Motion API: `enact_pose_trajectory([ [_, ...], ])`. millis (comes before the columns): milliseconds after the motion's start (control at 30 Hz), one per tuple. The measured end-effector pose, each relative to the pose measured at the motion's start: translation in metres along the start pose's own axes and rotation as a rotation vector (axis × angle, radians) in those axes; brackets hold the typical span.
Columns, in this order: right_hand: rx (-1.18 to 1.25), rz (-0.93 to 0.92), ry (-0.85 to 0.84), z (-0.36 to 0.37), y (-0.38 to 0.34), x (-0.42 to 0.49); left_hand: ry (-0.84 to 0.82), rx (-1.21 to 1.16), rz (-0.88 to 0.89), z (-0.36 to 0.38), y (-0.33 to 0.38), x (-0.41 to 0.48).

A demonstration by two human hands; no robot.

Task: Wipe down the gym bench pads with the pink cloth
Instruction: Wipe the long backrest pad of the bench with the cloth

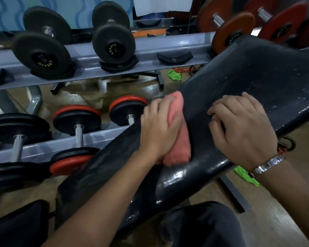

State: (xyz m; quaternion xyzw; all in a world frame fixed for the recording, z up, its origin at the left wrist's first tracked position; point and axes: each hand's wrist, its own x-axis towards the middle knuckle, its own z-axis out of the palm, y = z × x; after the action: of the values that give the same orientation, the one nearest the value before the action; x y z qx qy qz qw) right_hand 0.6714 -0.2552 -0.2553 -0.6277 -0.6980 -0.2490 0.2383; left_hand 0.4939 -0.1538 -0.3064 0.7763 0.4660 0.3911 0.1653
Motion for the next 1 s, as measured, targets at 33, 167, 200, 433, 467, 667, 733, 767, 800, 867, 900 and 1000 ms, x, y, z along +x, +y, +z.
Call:
enact_pose_trajectory([
  [33, -0.001, -0.001, 0.006, 0.0, 0.0, 0.0, -0.029, -0.02, 0.087, -0.004, -0.001, -0.016],
  [167, -0.006, 0.005, 0.01, 0.0, 0.0, 0.001, -0.136, 0.007, 0.21, -0.013, -0.018, -0.013],
  [200, -0.003, 0.009, 0.003, 0.0, 0.0, 0.001, -0.127, 0.034, 0.164, -0.01, -0.02, 0.0],
  [433, -0.01, 0.01, 0.009, 0.002, 0.0, 0.0, -0.031, 0.042, -0.159, 0.008, -0.005, 0.033],
  [467, -0.008, 0.006, 0.016, 0.002, 0.0, 0.0, -0.041, 0.025, -0.043, 0.005, -0.003, 0.021],
  [667, -0.007, -0.008, 0.035, 0.002, 0.002, -0.001, -0.142, 0.007, 0.229, -0.004, -0.013, 0.008],
  [733, -0.01, -0.003, 0.025, 0.002, 0.0, 0.0, -0.058, 0.006, -0.051, 0.005, -0.003, 0.027],
  [767, -0.013, -0.002, 0.021, 0.001, 0.0, 0.001, -0.028, -0.001, -0.159, 0.008, 0.004, 0.034],
  [800, -0.015, 0.001, 0.019, 0.002, 0.0, 0.002, -0.005, 0.003, -0.203, 0.01, 0.009, 0.035],
  [867, -0.015, -0.005, 0.022, -0.002, -0.002, 0.005, -0.004, 0.003, -0.09, 0.003, 0.016, 0.02],
  [900, -0.018, -0.001, 0.02, -0.002, -0.002, 0.006, -0.043, -0.002, 0.031, -0.001, 0.018, 0.006],
  [1000, -0.034, 0.01, -0.018, 0.0, -0.001, 0.003, -0.17, -0.028, 0.242, -0.009, 0.013, -0.032],
])
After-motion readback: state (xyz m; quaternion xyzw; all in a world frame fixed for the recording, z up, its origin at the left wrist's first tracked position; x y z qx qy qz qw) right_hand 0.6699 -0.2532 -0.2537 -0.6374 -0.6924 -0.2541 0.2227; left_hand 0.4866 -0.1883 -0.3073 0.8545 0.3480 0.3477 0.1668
